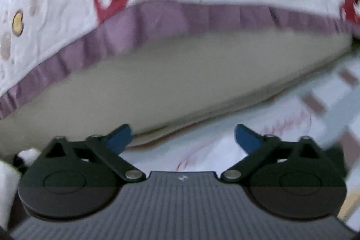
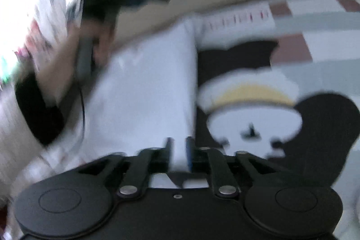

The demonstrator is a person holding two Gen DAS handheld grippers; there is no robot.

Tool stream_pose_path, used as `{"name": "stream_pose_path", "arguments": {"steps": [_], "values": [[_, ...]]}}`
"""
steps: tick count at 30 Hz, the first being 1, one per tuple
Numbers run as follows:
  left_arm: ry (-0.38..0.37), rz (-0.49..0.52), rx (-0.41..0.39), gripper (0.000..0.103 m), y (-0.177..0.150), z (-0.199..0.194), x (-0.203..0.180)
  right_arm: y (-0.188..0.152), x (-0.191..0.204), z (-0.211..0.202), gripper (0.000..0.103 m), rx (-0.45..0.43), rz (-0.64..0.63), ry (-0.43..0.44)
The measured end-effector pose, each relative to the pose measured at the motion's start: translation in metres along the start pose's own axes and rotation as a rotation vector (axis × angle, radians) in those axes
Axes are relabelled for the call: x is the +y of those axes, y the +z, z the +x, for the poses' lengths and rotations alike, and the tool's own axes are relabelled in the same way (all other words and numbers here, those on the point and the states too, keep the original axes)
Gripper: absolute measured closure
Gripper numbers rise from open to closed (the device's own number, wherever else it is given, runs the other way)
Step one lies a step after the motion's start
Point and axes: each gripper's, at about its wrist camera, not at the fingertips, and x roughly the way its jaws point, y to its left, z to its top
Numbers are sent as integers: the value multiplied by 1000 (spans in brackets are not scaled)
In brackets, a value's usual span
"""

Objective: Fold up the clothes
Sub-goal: 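Open both tools and withdraw them from the folded shirt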

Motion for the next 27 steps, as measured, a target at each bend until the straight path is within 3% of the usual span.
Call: {"name": "stream_pose_path", "arguments": {"steps": [2, 4, 8, 11, 17, 19, 23, 24, 26, 27], "values": [[-54, -47, 101, 9, -25, -2, 19, 3, 2, 2, 41, -47, 22, -5], [-36, -69, 160, 12, -51, -3, 33, 1, 5, 12, 41, -38, 30, -34], [3, -142, 157, 17, -70, -4, 52, 3, 23, 43, 40, -40, -51, -139], [33, -197, 155, 15, -85, -4, 66, 9, 29, 66, 40, -29, -73, -214], [92, -306, 150, 24, -114, -6, 94, 17, 41, 80, 40, -4, -168, -286], [16, -327, 136, 23, -111, 5, 101, 30, 39, 81, 40, -19, -179, -274], [-122, -385, 121, 21, -110, 31, 113, 83, 26, 88, 37, -67, -72, -185], [-145, -413, 128, 36, -113, 41, 116, 97, 22, 95, 35, -62, -39, -162], [-159, -423, 125, 78, -119, 47, 114, 121, 14, 112, 35, -40, -4, -150], [-172, -419, 120, 89, -120, 48, 112, 130, 12, 124, 34, -23, -5, -150]]}}
